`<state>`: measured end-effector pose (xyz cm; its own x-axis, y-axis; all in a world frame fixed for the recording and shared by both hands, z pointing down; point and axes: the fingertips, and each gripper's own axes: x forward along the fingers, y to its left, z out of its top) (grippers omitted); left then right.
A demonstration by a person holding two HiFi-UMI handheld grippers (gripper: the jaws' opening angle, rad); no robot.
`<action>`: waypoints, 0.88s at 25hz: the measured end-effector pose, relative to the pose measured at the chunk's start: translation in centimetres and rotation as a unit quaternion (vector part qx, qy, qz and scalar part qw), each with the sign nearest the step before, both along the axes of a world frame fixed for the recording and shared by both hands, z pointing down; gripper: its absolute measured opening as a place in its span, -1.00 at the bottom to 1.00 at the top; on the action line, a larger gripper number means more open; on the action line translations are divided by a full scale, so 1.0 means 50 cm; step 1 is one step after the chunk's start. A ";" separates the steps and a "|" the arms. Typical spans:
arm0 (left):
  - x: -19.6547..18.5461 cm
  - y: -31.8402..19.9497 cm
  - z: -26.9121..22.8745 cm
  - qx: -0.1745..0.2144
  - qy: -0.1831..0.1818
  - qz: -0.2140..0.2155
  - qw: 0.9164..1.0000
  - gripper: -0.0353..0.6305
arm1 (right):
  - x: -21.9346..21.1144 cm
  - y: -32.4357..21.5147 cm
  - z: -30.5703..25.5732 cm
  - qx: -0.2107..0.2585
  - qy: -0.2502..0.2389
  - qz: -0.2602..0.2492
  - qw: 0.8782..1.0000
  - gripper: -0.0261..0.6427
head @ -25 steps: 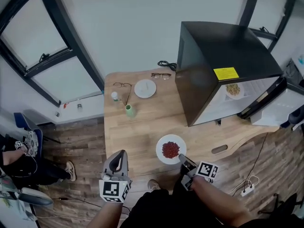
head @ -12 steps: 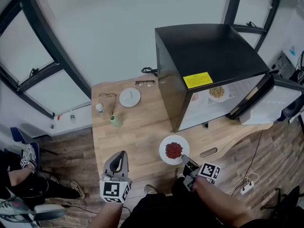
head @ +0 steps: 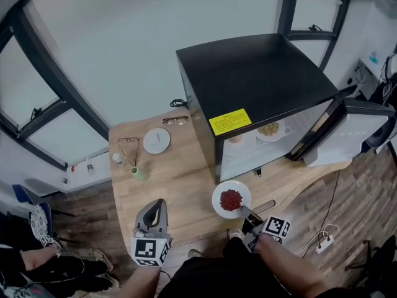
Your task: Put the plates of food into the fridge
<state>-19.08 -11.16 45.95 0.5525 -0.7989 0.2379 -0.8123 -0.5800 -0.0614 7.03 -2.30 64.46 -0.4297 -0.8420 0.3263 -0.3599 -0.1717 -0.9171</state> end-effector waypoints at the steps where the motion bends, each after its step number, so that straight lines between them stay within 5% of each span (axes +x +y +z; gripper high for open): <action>1: 0.010 -0.007 -0.002 0.001 -0.001 0.002 1.000 -0.88 | 0.012 -0.003 0.001 0.000 0.001 0.003 1.000 -0.83; 22: 0.113 -0.084 -0.034 0.014 -0.016 -0.021 1.000 -0.88 | 0.136 -0.140 0.004 0.015 -0.005 -0.002 1.000 -0.83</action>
